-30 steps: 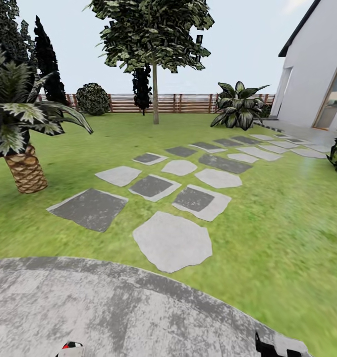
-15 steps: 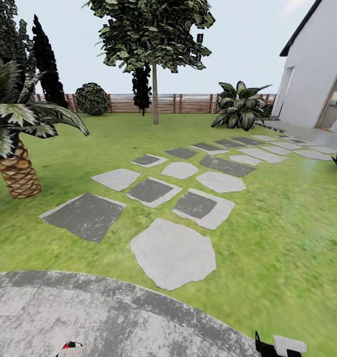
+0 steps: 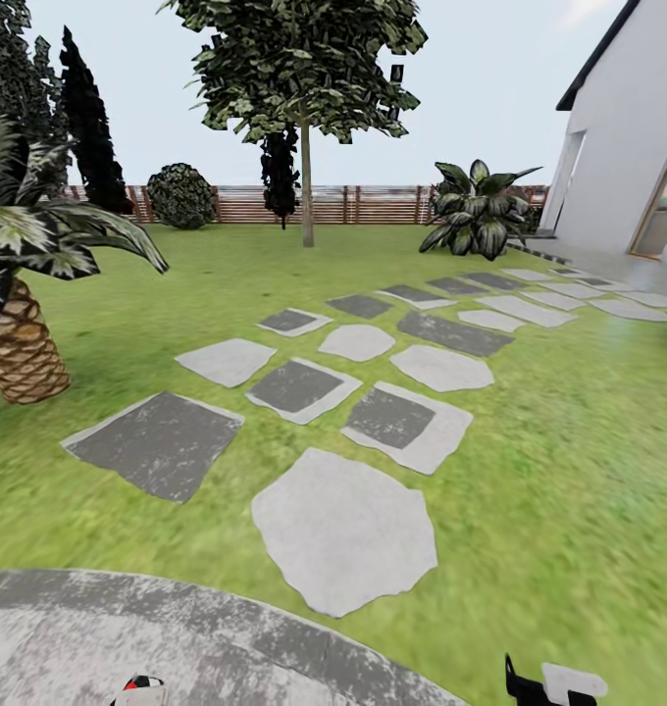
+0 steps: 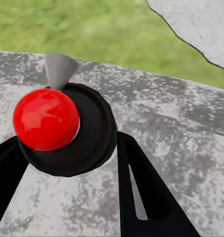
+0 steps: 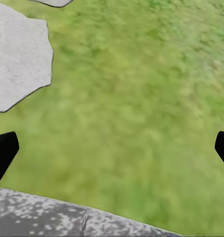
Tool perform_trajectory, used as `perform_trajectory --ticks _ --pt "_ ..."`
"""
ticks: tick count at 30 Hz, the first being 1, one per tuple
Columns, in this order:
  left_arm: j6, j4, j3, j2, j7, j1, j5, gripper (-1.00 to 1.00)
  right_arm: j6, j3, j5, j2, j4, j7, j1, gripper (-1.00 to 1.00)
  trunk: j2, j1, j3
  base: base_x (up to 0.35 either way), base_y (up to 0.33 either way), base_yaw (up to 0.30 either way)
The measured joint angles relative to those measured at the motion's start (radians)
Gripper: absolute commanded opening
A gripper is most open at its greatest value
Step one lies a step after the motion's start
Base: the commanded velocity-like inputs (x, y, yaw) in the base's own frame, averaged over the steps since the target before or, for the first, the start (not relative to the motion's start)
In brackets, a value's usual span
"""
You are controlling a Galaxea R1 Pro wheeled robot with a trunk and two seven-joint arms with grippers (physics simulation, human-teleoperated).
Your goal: In the garden, pick up the pesticide atomizer on the floor and spray pesticide onto both trees until each tree trunk is fully covered.
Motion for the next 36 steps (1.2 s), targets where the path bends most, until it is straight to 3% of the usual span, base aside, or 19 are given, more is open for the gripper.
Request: perform_trajectory --ticks 36 --pt "-0.004 0.027 0.000 0.000 0.001 0.000 0.001 -1.00 -0.001 0.000 0.000 0.000 0.000 0.000 0.000 1.00 0.000 0.000 0.000 0.337 0.000 0.045"
